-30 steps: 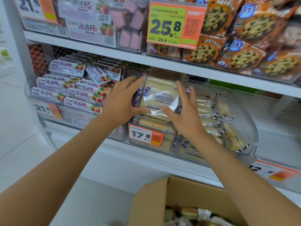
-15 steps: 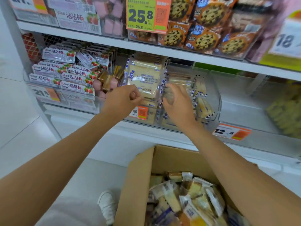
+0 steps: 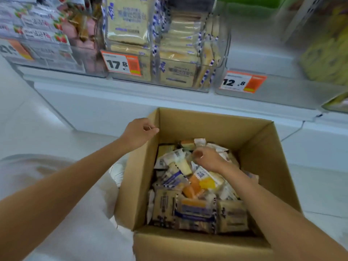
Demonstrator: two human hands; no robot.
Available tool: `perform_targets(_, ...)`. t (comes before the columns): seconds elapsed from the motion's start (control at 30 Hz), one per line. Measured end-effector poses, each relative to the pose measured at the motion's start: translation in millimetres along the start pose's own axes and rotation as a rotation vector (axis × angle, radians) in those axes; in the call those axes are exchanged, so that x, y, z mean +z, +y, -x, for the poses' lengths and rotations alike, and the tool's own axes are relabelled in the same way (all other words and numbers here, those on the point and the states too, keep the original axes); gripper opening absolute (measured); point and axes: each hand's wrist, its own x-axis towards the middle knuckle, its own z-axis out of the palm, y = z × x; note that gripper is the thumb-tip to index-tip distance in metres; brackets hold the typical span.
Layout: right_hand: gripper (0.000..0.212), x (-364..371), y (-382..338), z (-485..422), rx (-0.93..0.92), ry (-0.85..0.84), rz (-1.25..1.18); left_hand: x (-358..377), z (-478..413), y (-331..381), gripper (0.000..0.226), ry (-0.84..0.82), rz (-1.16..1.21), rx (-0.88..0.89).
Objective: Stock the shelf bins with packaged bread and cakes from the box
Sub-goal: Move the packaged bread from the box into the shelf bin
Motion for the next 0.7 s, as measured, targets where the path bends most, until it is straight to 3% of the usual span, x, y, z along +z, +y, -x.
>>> perform_targets(0.23, 0.052, 82, 34, -28, 0.259, -0.184, -0.356, 10, 2, -14, 0.013, -0.028, 0.053, -0.053)
perform_targets(0.33, 0.015, 109, 35, -33, 0.252, -0.192, -0.260, 9, 3, -13, 0.012, -0.030, 0.074, -0.054)
perform_targets(0.4, 0.029, 111, 32, -33, 0.187, -0.143, -0.226, 8, 5, -12, 0.010, -0.031, 0.072, -0.052)
perform_targets(0.53, 0.018, 63, 18, -23, 0.103, 0.006, -0.380, 8, 12, 2, 0.010, -0.001, 0.051, 0.043)
perform_targets(0.57, 0.019, 45, 13, -21, 0.098, 0.060, -0.405, 11, 14, 8, 0.018, -0.043, 0.018, 0.082)
perform_targets(0.63, 0.025, 8, 2, -16, 0.122, 0.132, -0.556, 22, 18, 23, 0.057, -0.218, -0.106, 0.180)
perform_targets(0.7, 0.025, -29, -13, -6, 0.153, 0.069, -0.874, 42, 18, 36, 0.099, -0.372, -0.277, 0.256)
